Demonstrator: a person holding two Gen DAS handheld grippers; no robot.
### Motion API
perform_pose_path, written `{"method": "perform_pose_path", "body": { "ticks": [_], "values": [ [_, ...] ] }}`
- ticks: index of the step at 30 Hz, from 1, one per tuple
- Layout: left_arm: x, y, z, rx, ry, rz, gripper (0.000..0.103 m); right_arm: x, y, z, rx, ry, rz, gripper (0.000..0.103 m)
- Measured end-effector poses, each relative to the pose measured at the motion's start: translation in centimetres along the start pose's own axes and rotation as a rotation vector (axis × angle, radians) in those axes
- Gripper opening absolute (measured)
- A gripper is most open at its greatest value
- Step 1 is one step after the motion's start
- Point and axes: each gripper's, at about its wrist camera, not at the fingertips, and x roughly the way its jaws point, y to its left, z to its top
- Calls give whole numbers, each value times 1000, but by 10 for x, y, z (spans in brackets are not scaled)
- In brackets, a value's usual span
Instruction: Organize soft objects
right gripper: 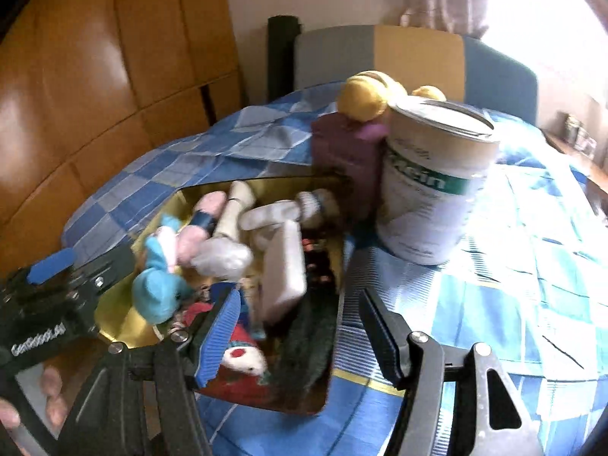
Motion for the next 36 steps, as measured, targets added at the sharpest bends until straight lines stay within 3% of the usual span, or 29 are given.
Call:
{"method": "perform_pose_path", "body": {
  "ticks": [9,36],
  "values": [
    [-5,-15,-7,31,1,-11,103,-11,-5,-2,12,-34,-26,66],
    [-4,-12,-9,14,11,7,103,-10,-12,-6,37,-23,-29,66]
  ]
}}
